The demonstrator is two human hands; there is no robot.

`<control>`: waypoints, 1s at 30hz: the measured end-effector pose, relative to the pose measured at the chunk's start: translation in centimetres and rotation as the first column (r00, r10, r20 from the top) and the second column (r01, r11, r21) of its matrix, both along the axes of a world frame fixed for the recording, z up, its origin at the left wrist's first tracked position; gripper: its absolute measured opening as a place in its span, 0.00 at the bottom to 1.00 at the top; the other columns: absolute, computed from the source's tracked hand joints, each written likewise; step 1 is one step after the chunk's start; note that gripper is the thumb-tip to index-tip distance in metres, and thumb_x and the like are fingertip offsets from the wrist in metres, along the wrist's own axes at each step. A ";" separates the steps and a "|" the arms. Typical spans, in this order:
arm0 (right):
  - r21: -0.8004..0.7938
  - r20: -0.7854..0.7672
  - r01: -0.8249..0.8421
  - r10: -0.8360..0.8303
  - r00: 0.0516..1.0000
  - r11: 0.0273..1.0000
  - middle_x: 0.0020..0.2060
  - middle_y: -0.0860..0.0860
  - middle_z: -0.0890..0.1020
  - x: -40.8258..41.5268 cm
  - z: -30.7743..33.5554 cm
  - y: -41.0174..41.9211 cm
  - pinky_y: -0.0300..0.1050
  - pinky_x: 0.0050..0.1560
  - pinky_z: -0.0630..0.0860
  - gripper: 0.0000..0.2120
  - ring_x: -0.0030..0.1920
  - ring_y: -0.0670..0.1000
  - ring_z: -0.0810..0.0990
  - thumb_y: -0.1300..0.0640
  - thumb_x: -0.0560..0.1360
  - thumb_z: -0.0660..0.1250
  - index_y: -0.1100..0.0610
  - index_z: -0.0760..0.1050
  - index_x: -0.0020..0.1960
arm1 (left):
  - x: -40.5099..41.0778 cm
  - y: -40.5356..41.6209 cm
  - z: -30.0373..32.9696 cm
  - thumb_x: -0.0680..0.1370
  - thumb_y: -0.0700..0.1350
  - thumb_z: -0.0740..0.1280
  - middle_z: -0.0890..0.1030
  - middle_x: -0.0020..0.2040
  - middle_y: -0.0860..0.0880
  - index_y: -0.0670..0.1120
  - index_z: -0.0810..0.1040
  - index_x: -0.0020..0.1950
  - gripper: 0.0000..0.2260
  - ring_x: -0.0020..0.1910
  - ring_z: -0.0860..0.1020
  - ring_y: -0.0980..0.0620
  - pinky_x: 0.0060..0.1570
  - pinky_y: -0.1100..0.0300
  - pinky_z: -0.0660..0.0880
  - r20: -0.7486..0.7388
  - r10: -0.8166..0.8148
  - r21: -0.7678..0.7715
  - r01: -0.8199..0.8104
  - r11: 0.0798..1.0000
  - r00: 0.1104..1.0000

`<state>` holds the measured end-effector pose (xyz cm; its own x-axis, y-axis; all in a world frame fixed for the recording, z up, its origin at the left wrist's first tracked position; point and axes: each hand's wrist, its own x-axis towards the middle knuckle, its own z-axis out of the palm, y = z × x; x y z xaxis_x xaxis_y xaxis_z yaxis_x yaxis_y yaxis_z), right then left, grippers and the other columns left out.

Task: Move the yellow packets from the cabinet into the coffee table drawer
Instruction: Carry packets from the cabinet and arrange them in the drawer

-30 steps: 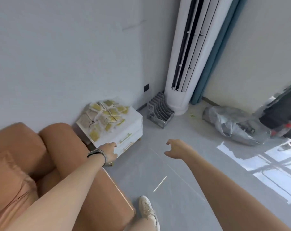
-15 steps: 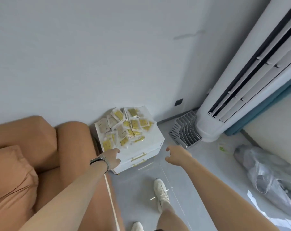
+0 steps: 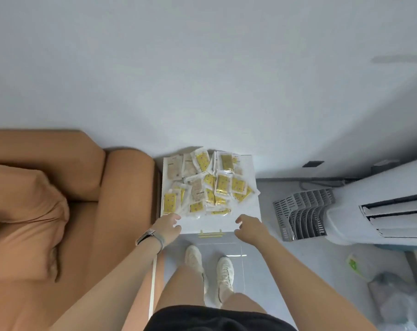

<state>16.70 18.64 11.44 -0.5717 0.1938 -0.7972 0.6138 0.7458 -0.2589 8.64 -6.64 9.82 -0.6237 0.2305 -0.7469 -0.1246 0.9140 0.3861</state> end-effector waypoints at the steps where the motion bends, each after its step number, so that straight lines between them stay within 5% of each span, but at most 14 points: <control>1: -0.032 0.012 0.006 -0.006 1.000 0.999 0.63 0.52 0.76 -1.1 -1.0 -0.6 0.47 0.61 0.74 0.21 0.62 0.53 0.75 0.54 0.77 0.62 0.52 0.69 0.69 | -0.5 -0.3 -0.9 0.80 0.44 0.60 0.75 0.66 0.48 0.48 0.71 0.69 0.17 0.60 0.74 0.50 0.58 0.61 0.69 0.019 0.042 0.004 -0.042 0.999 0.999; 10: -0.120 0.082 0.198 -0.189 0.979 0.973 0.60 0.53 0.79 -6.4 -11.1 -1.5 0.44 0.57 0.73 0.19 0.60 0.52 0.76 0.58 0.76 0.64 0.55 0.71 0.67 | -5.7 -1.3 -10.9 0.78 0.40 0.61 0.79 0.60 0.51 0.49 0.78 0.63 0.15 0.57 0.76 0.53 0.50 0.66 0.70 0.062 0.262 0.018 -0.264 0.964 0.963; 13: -0.112 0.074 0.283 -0.276 0.958 0.953 0.59 0.53 0.78 -6.9 -14.4 -1.3 0.42 0.51 0.71 0.19 0.53 0.51 0.75 0.59 0.76 0.65 0.57 0.71 0.67 | -6.3 -0.6 -14.1 0.77 0.39 0.61 0.81 0.53 0.52 0.49 0.81 0.57 0.13 0.53 0.78 0.53 0.39 0.75 0.67 0.044 0.308 0.025 -0.309 0.951 0.950; 18: -0.120 -0.026 0.458 -0.464 0.885 0.881 0.61 0.52 0.78 -8.3 -19.1 -1.4 0.42 0.53 0.69 0.19 0.54 0.52 0.77 0.60 0.76 0.66 0.57 0.72 0.67 | -7.1 -0.2 -19.5 0.76 0.43 0.69 0.76 0.62 0.45 0.44 0.76 0.64 0.16 0.51 0.78 0.51 0.51 0.61 0.71 -0.040 0.477 0.009 -0.477 0.879 0.878; 21: -0.138 -0.097 0.557 -0.571 0.815 0.819 0.61 0.51 0.77 -9.7 -20.9 -1.3 0.41 0.53 0.68 0.18 0.51 0.50 0.76 0.58 0.77 0.66 0.56 0.72 0.67 | -7.7 -0.7 -22.6 0.73 0.47 0.74 0.72 0.68 0.45 0.43 0.71 0.70 0.27 0.64 0.73 0.46 0.64 0.54 0.70 -0.087 0.471 -0.028 -0.475 0.880 0.878; 27: -0.141 -0.218 0.706 -0.718 0.662 0.694 0.63 0.50 0.73 -13.0 -23.6 0.0 0.47 0.61 0.70 0.23 0.63 0.51 0.72 0.51 0.76 0.68 0.55 0.69 0.68 | -9.4 -1.2 -25.8 0.72 0.53 0.74 0.63 0.76 0.43 0.43 0.60 0.77 0.39 0.76 0.59 0.45 0.71 0.49 0.61 -0.163 0.545 -0.113 -0.564 0.818 0.823; 30: -0.131 -0.266 0.722 -0.726 0.635 0.679 0.64 0.51 0.72 -14.5 -24.2 0.9 0.53 0.67 0.69 0.26 0.65 0.52 0.71 0.48 0.75 0.69 0.55 0.67 0.69 | -10.2 -1.7 -27.3 0.69 0.56 0.76 0.73 0.68 0.41 0.41 0.70 0.70 0.35 0.69 0.70 0.41 0.66 0.45 0.69 -0.090 0.582 -0.110 -0.589 0.801 0.808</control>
